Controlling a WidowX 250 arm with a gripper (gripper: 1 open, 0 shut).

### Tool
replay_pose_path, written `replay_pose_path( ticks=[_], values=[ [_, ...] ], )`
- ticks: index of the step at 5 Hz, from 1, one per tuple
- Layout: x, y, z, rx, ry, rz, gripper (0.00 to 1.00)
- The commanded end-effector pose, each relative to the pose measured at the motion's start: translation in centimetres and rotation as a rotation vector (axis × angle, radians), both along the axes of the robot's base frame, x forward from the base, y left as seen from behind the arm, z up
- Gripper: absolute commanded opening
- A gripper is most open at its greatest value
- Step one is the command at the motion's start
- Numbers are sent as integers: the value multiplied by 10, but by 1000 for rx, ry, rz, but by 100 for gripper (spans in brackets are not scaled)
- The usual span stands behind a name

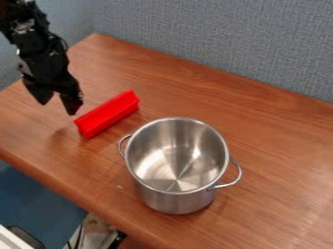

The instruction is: Put the red object in the metal pot

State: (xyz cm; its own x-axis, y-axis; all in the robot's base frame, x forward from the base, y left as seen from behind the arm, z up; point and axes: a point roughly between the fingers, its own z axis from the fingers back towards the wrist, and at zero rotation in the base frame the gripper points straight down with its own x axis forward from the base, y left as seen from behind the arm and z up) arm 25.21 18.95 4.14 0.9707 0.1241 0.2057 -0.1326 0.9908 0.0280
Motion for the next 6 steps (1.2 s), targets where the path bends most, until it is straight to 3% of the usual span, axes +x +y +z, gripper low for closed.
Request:
replay_pose_path(
  ticks=[1,4,6],
  values=[
    [-4,14,35,42,-55,53,100],
    [9,26,24,84,-89,52,100],
    [13,4,24,64,-59,15,100]
  ],
)
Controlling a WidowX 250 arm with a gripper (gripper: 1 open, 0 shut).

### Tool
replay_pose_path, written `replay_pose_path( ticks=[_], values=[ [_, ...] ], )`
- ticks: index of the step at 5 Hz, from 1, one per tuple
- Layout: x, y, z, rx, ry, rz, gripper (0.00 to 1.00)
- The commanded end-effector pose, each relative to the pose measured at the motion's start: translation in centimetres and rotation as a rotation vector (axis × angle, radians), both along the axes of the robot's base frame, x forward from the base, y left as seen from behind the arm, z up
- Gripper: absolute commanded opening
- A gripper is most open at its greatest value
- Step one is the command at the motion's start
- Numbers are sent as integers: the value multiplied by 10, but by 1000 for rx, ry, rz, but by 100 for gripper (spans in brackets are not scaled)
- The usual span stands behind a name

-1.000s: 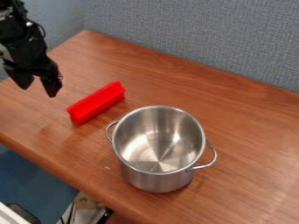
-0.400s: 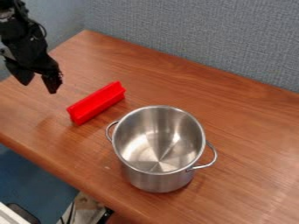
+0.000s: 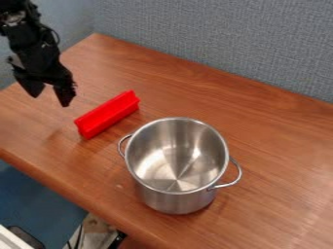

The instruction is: Put the red object in the metal pot

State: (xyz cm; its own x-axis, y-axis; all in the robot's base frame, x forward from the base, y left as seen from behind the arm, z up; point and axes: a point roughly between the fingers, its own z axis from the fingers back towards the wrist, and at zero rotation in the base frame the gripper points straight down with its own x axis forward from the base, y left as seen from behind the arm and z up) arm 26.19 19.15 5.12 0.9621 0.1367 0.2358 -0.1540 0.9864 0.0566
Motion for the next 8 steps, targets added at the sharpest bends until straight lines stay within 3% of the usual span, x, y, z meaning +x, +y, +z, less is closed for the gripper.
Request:
replay_pose_path(
  ticks=[1,2,3,4,5,7,8],
  values=[
    [11,-7,21,36,-42,21,100],
    [21,-19,30,50,-61,25,100],
    [29,-33,23,34,-84,-92,100],
    [32,-42,8,11,-82,-180,100],
    [34,-50,-10,-25,-67,-253,100],
    [53,-55,-4,-94,-45,-241,100],
    [66,-58,11,-60,-2,-259,100]
  ],
)
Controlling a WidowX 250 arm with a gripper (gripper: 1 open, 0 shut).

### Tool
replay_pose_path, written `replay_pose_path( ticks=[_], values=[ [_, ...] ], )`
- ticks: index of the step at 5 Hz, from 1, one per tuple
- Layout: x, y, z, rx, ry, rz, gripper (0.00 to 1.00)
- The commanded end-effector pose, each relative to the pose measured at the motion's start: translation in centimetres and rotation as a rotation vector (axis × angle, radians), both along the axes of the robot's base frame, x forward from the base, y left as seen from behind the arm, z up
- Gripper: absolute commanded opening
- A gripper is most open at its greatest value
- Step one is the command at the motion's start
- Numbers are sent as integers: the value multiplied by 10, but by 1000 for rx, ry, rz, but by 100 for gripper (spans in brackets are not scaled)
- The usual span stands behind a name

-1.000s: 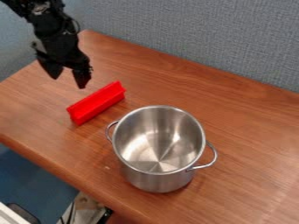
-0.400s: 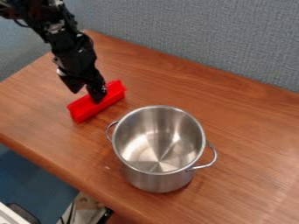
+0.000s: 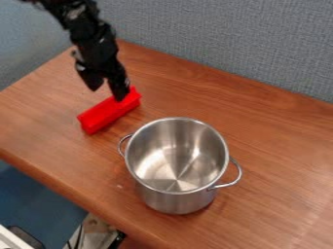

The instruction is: Put the red object in the metal pot

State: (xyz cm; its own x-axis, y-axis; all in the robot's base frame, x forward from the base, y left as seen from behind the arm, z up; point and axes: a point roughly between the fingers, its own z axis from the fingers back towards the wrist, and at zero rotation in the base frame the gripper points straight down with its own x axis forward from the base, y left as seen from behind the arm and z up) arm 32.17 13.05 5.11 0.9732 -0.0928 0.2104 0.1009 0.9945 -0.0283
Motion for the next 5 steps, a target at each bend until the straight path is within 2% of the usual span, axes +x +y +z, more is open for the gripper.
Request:
replay_pose_path(
  ticks=[1,2,3,5],
  values=[
    [16,3,22,61,12,-19,100],
    [11,-1,20,98,42,-12,100],
    [7,-1,21,115,64,16,100],
    [0,-12,4,119,97,-76,100]
  ],
)
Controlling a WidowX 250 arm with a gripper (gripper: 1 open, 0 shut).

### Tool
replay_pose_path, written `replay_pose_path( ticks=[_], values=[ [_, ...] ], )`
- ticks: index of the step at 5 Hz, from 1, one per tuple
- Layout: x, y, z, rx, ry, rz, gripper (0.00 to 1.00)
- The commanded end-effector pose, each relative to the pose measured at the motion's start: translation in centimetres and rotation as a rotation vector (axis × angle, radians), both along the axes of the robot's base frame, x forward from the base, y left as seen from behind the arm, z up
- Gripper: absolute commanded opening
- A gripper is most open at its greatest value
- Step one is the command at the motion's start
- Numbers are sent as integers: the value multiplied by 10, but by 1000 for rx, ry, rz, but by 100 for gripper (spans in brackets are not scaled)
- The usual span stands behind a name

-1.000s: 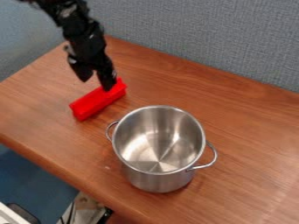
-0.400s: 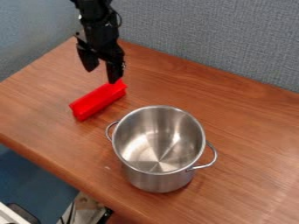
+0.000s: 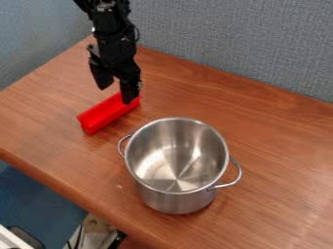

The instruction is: Put the red object in the metal pot

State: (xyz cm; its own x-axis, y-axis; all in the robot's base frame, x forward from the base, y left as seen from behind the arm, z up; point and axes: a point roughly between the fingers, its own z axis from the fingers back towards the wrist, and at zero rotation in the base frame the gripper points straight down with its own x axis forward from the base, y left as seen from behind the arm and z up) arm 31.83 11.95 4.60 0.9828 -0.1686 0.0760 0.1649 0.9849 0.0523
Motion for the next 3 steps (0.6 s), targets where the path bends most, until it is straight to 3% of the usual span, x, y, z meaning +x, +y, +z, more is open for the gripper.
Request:
replay_pose_path(
  ticks=[1,3],
  values=[
    [4,-2,2,13,-9,-55,100],
    [-14,-4,27,-26,-23,-35,100]
  ],
)
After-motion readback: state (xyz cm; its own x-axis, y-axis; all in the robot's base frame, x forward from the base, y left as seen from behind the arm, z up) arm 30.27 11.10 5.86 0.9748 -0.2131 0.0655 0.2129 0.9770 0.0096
